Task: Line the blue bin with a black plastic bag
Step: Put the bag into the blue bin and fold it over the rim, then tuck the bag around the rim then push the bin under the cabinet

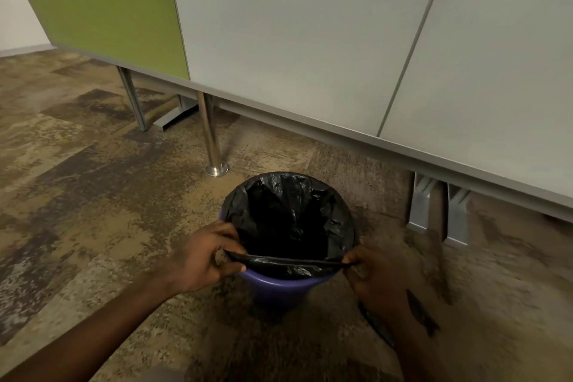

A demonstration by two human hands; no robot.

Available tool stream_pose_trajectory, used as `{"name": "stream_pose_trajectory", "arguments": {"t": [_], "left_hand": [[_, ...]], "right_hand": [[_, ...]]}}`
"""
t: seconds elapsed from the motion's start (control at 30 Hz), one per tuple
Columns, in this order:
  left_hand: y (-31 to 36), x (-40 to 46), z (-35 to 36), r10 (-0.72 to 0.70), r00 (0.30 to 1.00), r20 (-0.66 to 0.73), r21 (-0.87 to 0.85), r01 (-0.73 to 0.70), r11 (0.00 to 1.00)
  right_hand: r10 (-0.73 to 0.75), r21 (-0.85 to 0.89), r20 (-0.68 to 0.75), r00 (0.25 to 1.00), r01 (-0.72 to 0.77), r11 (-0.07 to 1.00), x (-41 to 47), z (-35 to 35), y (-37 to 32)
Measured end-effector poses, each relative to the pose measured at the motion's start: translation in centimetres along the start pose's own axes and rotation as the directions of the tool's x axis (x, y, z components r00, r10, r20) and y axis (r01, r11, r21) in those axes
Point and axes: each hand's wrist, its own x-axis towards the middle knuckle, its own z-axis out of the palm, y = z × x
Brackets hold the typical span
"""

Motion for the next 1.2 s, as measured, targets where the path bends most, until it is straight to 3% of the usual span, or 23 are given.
{"name": "stream_pose_trajectory", "arguments": {"t": [0.13, 0.43, 0.53, 0.7, 0.83, 1.0, 1.07, 1.13, 1.2], "left_hand": [[-0.2, -0.9, 0.9, 0.057, 0.996, 0.063, 0.145, -0.066, 0.987], [-0.3, -1.5, 1.6, 0.227, 0.973, -0.038, 0.301, -0.206, 0.931], [-0.9, -2.0, 2.0, 0.308, 0.949, -0.071, 0.376, -0.261, 0.889], [-1.4, -2.6, 3.0, 0.332, 0.929, -0.166, 0.408, -0.242, 0.88], [-2.1, -2.7, 3.5, 0.359, 0.921, -0.153, 0.399, -0.275, 0.875], [-3.3, -4.0, 4.5, 0.386, 0.913, -0.132, 0.409, -0.304, 0.86], [-3.7, -4.3, 4.5, 0.371, 0.92, -0.127, 0.402, -0.294, 0.867], [-3.9, -4.3, 4.4, 0.349, 0.925, -0.148, 0.38, -0.273, 0.884], [-3.8, -4.3, 4.5, 0.256, 0.937, -0.235, 0.25, -0.197, 0.948]], "right_hand": [[-0.039, -0.026, -0.058, 0.998, 0.038, 0.999, -0.8, 1.0, 1.6], [0.008, 0.05, -0.025, 1.0, -0.007, 0.999, -2.1, 3.3, 2.8], [-0.027, -0.031, 0.007, 1.0, 0.027, 0.999, -2.3, 3.8, 3.1], [-0.114, -0.116, -0.059, 0.992, 0.107, 0.988, -2.8, 4.3, 2.8], [-0.142, -0.122, -0.129, 0.981, 0.126, 0.984, -3.2, 4.5, 2.7], [-0.159, -0.289, -0.101, 0.982, 0.124, 0.949, -4.8, 6.5, 2.9], [-0.144, -0.251, -0.119, 0.982, 0.111, 0.962, -5.5, 7.1, 3.1], [-0.135, -0.157, -0.229, 0.964, 0.101, 0.982, -5.8, 7.4, 2.6], [0.042, 0.068, -0.382, 0.923, -0.017, 0.998, -5.5, 7.4, 1.3]]}}
